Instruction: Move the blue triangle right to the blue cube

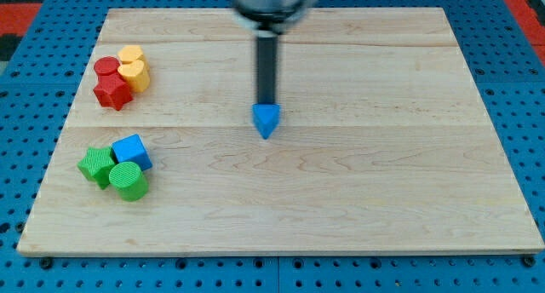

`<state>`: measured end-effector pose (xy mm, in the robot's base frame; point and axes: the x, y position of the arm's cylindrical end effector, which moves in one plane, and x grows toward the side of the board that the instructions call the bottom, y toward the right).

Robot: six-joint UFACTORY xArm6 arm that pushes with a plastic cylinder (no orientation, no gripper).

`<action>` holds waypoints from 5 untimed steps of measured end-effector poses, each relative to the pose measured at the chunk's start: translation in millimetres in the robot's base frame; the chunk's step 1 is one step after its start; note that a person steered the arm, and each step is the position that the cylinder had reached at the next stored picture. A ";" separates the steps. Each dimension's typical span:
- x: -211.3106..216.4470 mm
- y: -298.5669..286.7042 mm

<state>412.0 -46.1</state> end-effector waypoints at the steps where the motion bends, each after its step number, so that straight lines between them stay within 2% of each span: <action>1: -15.7 25.7; 2: 10.3 63.7; 3: 50.3 -14.8; 4: 24.4 -27.7; 5: 5.5 -0.8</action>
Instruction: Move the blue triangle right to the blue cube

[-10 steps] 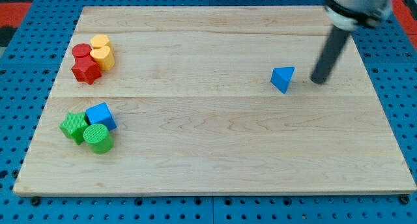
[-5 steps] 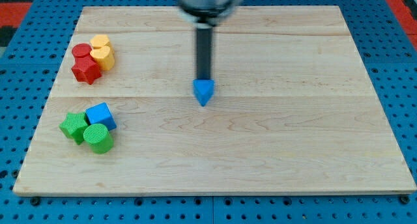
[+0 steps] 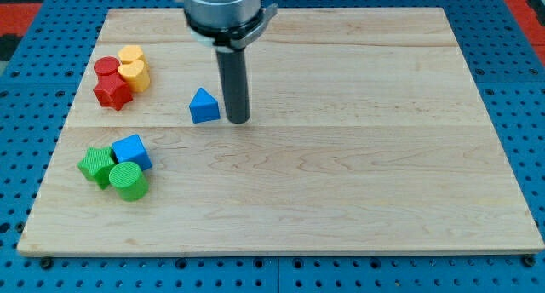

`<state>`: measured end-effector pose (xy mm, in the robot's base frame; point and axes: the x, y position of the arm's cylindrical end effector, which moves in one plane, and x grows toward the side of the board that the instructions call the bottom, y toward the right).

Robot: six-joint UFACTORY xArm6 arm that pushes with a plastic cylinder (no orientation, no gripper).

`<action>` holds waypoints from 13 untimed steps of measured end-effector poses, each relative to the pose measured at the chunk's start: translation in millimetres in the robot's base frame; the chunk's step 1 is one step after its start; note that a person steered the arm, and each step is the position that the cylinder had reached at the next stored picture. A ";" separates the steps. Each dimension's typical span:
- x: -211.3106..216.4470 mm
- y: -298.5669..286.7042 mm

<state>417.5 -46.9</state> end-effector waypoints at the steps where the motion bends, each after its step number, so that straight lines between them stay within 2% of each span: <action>1: -32.3 -39.0; 2: 6.7 -78.6; 3: 14.5 -124.8; 4: 36.2 -133.4; 5: 9.6 -116.9; 6: 11.5 -92.1; 7: 57.4 -67.2; 8: 64.8 -56.6; 9: 97.0 -33.9; 10: 137.2 -60.9; 11: 127.7 -71.8; 12: 147.3 -57.8; 13: 141.5 -77.1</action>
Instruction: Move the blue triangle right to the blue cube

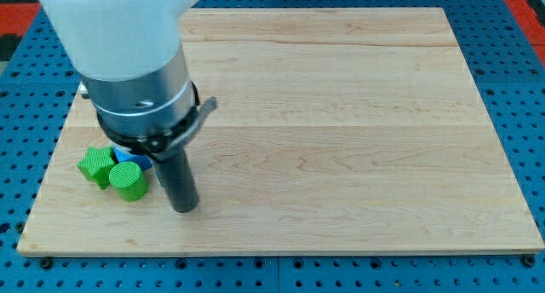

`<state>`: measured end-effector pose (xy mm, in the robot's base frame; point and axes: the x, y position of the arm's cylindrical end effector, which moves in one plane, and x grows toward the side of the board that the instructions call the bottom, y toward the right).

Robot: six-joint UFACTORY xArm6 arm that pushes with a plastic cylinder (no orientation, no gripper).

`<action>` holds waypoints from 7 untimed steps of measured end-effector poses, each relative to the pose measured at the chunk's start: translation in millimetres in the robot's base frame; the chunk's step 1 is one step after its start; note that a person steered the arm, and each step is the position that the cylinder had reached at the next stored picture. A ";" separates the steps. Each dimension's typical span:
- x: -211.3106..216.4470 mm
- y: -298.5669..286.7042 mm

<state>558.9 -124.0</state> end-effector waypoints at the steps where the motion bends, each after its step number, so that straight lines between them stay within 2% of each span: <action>1: 53.0 14.4; 2: 56.8 57.4; 3: 29.7 104.6; 4: -23.3 107.5; 6: -30.0 19.9; 7: -33.9 6.0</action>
